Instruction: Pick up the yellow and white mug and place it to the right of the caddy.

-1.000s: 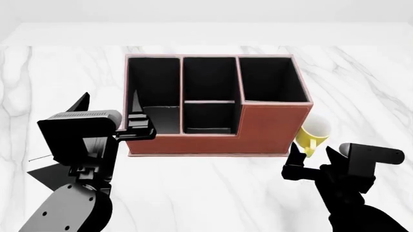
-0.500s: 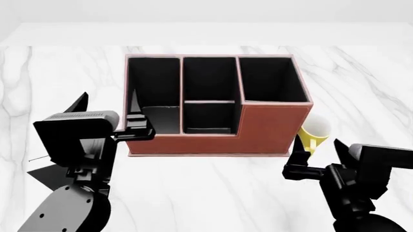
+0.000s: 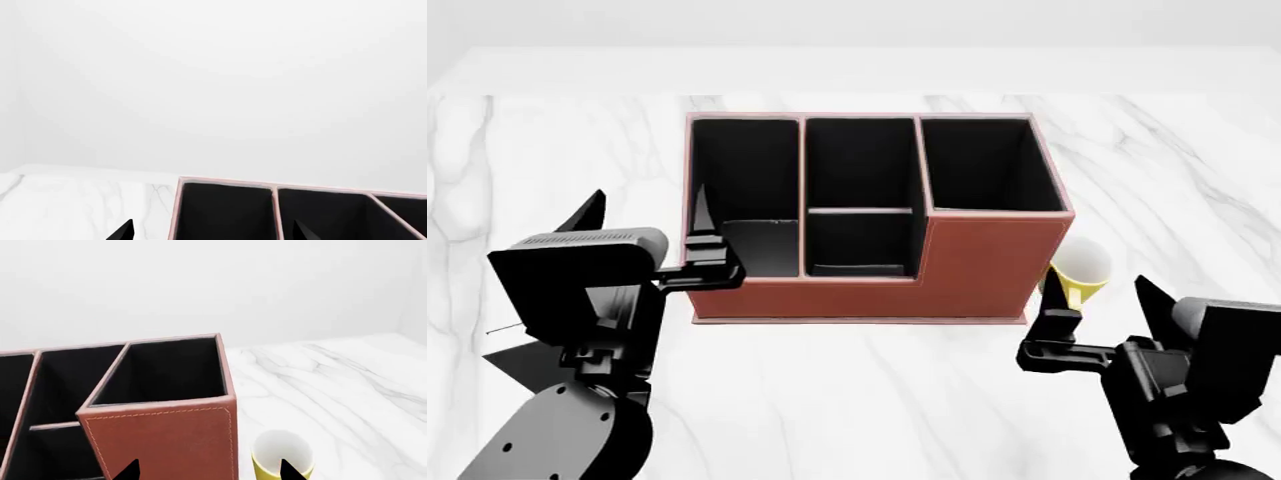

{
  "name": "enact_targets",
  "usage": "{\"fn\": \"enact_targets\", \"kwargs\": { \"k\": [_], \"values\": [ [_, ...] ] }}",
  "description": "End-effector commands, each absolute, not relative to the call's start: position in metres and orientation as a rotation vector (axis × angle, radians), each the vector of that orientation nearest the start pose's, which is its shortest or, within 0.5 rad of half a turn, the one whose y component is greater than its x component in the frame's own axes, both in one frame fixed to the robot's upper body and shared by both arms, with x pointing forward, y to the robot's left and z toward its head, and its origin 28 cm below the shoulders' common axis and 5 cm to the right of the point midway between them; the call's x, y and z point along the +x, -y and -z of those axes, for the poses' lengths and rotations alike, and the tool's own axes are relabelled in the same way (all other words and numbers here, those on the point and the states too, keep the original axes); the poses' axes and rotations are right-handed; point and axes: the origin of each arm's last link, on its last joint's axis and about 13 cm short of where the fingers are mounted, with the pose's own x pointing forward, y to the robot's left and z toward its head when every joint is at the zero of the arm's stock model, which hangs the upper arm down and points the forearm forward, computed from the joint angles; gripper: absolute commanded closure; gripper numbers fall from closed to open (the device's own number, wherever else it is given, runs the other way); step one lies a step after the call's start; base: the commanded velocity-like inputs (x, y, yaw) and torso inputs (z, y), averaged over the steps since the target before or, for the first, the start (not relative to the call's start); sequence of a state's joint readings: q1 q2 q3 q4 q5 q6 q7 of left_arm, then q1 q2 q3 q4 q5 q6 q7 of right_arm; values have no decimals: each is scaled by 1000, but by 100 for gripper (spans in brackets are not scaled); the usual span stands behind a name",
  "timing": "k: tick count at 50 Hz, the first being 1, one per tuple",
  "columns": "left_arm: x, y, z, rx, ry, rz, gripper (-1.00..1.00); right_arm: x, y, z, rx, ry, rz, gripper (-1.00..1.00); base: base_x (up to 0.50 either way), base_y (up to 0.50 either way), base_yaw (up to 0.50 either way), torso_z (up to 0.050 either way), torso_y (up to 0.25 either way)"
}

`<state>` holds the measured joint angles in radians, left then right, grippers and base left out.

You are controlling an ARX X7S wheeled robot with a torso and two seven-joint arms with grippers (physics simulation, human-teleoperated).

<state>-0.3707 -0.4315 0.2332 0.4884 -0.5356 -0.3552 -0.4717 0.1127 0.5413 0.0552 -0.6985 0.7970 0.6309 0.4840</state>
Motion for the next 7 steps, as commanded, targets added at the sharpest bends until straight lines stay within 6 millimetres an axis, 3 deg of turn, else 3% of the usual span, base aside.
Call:
{"fn": "enact_targets", "kwargs": {
  "k": [1,7],
  "values": [
    [247,-221,-168,-79,331,-11,-100,184,147,-163,67,88,44,-100,0,0,0,0,0],
    [246,-221,-170,-82,335,-9,-100,179,144,-169,58,109,39,-100,0,0,0,0,0]
  ]
}}
